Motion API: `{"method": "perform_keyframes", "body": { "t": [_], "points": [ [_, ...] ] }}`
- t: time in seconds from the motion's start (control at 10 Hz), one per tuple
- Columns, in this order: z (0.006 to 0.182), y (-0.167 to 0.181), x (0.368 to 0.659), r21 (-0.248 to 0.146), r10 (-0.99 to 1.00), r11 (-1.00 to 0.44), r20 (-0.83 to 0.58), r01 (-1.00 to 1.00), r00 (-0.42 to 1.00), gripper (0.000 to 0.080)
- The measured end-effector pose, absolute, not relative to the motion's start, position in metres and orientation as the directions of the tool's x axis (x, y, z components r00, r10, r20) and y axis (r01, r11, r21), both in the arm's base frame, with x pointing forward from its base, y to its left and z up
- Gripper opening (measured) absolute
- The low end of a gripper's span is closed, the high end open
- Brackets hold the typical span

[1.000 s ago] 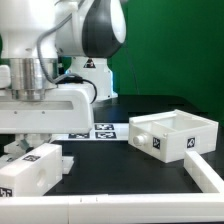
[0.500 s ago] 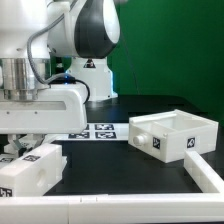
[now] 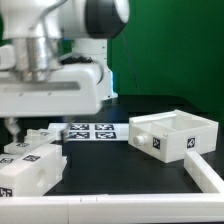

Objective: Assemble cabinet

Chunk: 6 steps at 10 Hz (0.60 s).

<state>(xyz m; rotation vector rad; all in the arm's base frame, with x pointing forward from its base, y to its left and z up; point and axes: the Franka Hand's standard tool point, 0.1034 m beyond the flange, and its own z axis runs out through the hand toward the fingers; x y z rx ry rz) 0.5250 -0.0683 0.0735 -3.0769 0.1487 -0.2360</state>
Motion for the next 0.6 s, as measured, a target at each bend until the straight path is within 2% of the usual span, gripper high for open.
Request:
{"method": "perform_keyframes", "body": {
  "t": [0.1, 0.3, 0.4, 0.6],
  "points": [
    [0.075, -0.054, 0.525, -0.058, -0.078, -0.996, 0.154, -0.070, 0.985, 0.0779],
    [0.072, -0.062, 0.523, -0.055, -0.080, -0.996, 0.149, -0.072, 0.986, 0.0796],
    [0.071, -0.055, 0.523, -0.051, -0.050, -0.998, 0.147, -0.043, 0.988, 0.0796],
    [0.077, -0.018, 0.516, -0.049, 0.078, -0.995, 0.149, 0.086, 0.986, 0.0797]
  ]
}}
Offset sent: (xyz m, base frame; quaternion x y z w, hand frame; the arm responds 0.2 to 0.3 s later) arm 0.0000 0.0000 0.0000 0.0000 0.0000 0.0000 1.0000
